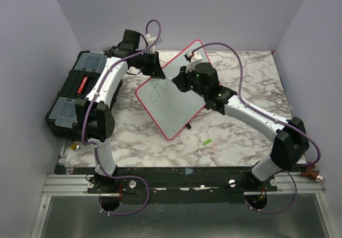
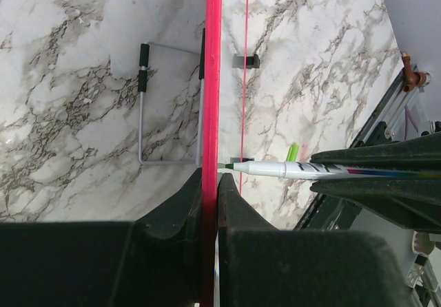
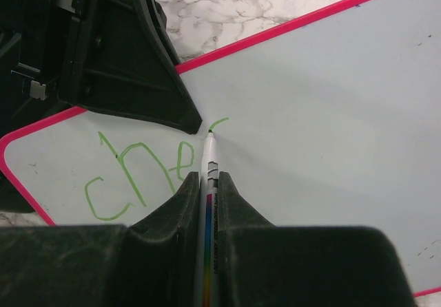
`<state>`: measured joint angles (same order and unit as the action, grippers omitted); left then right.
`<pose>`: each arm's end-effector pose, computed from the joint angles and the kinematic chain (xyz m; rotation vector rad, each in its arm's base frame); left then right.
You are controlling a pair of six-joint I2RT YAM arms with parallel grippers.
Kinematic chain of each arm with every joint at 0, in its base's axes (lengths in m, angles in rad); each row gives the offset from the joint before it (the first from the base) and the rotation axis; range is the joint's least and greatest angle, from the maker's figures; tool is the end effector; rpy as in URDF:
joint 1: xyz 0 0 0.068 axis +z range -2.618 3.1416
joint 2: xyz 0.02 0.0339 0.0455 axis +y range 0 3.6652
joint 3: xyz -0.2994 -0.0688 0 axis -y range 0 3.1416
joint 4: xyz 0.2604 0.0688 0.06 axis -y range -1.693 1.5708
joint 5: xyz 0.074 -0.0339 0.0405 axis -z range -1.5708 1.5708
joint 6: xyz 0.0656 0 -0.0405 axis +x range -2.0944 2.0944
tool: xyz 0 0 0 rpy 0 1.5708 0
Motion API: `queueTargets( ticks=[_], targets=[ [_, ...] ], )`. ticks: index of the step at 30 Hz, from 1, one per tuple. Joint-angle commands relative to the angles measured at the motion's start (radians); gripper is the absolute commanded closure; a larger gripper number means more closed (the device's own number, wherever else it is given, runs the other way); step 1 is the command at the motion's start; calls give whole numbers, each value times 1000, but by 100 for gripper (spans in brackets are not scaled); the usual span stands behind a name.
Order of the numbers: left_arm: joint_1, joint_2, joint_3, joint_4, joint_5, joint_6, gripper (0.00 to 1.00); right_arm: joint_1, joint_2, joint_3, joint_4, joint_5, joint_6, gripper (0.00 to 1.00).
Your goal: Write a sentence on the whiteboard
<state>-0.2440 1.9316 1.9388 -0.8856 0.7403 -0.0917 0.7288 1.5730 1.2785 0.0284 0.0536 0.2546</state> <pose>0.4394 -0.1550 0.3613 0.5136 2.3492 -1.0546 0.3170 0.2783 0.3580 -0.4051 1.8407 0.6351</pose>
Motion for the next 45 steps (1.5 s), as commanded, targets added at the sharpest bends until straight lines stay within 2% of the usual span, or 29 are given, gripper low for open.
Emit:
queueTargets(
  ticks=[1, 27, 37, 45],
  targets=[
    [2, -35, 0, 43, -124, 84, 100, 0, 15, -40, -27, -35, 10, 99],
    [2, -45, -4, 43, -129, 86, 100, 0, -16, -60, -121, 120, -4, 99],
    [2, -51, -11, 45, -136, 86, 100, 0, -44, -99, -123, 81, -2, 99],
    [2, -56, -14, 47, -137, 86, 100, -1, -56, -120, -96, -19, 4, 99]
  ],
)
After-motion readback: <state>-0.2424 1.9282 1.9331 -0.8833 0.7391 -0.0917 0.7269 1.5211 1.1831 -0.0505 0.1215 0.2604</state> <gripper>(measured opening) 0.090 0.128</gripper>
